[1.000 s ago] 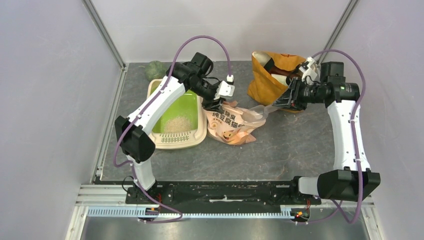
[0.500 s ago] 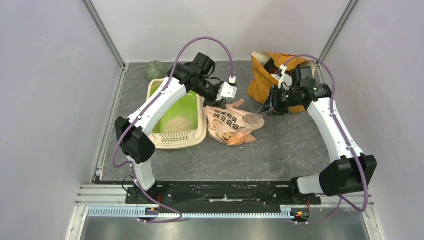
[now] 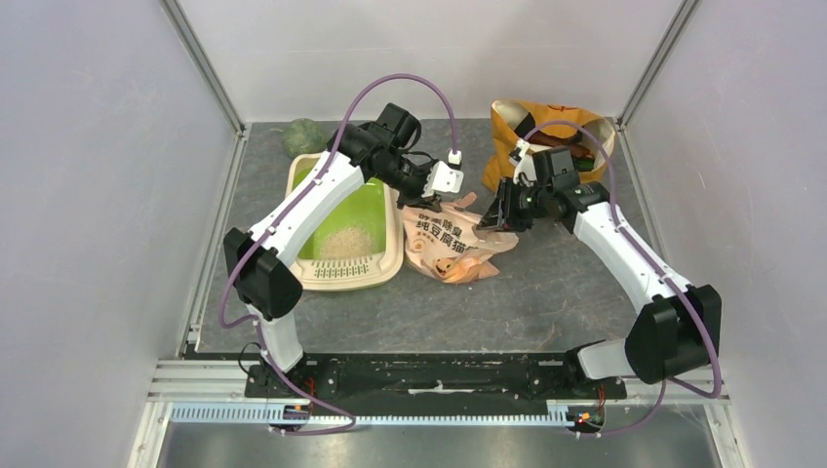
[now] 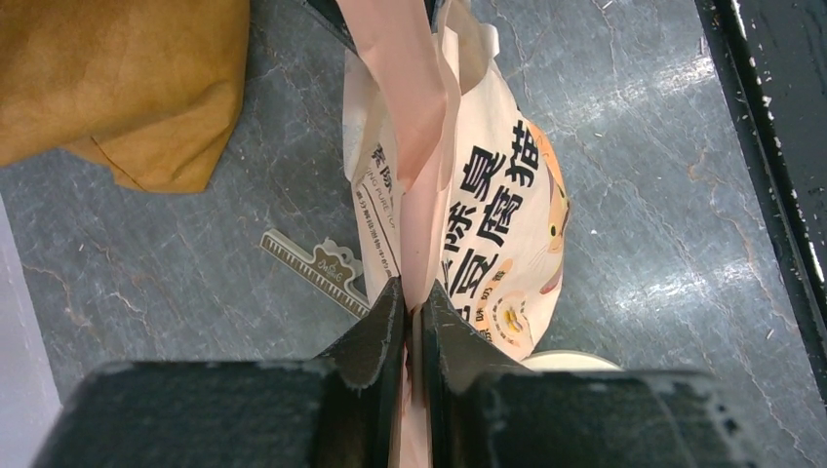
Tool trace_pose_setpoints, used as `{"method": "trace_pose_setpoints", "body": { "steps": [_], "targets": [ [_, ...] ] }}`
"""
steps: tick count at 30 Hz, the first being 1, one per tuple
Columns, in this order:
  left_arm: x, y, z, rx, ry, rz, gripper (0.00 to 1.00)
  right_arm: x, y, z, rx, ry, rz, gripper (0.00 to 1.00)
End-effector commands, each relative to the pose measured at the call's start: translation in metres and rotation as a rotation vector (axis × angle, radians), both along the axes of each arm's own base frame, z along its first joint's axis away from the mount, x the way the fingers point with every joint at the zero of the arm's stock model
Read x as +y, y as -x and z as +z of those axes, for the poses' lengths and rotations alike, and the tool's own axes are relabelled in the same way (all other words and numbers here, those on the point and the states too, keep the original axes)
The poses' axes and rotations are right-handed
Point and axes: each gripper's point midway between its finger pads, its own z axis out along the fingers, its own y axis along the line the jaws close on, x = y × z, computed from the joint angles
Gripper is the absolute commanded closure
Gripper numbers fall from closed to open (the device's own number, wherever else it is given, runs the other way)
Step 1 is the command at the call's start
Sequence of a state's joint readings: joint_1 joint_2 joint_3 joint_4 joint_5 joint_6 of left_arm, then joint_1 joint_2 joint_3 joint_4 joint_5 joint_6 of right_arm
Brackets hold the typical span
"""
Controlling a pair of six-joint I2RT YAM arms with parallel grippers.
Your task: Fill the litter box with clean litter
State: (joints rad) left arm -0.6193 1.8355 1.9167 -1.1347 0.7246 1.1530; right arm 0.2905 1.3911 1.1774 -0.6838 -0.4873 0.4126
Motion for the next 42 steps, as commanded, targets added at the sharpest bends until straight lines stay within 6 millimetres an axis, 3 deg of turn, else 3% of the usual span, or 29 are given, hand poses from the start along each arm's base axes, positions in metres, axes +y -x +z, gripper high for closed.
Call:
{"method": "trace_pose_setpoints", "body": {
  "steps": [1, 6, 12, 20, 21, 25, 28, 33, 38, 41, 42],
  "targets": [
    [0.001, 0.006, 0.019, -0.039, 0.034, -0.010, 0.98, 0.019, -0.014, -0.028, 0.015, -0.091, -0.021, 1.00],
    [0.003, 0.006, 0.018, -0.037, 0.024, 0.003, 0.98, 0.032, -0.017, -0.019, 0.051, -0.291, -0.024, 1.00],
    [0.007, 0.007, 0.016, -0.044, 0.012, 0.009, 0.98, 0.002, -0.040, 0.012, 0.043, -0.574, -0.143, 1.00],
    [0.006, 0.007, 0.018, -0.048, 0.021, 0.010, 0.98, -0.020, -0.025, 0.060, -0.021, -0.674, -0.142, 1.00],
    [0.006, 0.006, 0.018, -0.049, 0.021, 0.009, 0.98, -0.031, -0.027, 0.062, -0.034, -0.669, -0.169, 1.00],
    [0.005, 0.005, 0.019, -0.051, 0.024, 0.010, 0.98, -0.048, -0.015, 0.060, -0.038, -0.614, -0.193, 1.00],
    [0.004, 0.005, 0.017, -0.047, 0.023, 0.010, 0.98, -0.057, -0.009, 0.043, 0.003, -0.602, -0.221, 1.00],
    [0.005, 0.005, 0.017, -0.043, 0.021, 0.015, 0.98, -0.054, -0.022, 0.035, 0.027, -0.742, -0.274, 1.00],
    [0.011, 0.005, 0.018, -0.062, 0.007, 0.029, 0.98, -0.070, -0.019, 0.040, -0.010, -0.772, -0.289, 1.00],
    [0.013, 0.005, 0.018, -0.071, -0.002, 0.030, 0.98, -0.071, -0.021, 0.065, -0.041, -0.860, -0.233, 1.00],
    [0.013, 0.004, 0.018, -0.072, -0.004, 0.032, 0.98, -0.074, -0.022, 0.065, -0.040, -0.861, -0.264, 1.00]
  ]
}}
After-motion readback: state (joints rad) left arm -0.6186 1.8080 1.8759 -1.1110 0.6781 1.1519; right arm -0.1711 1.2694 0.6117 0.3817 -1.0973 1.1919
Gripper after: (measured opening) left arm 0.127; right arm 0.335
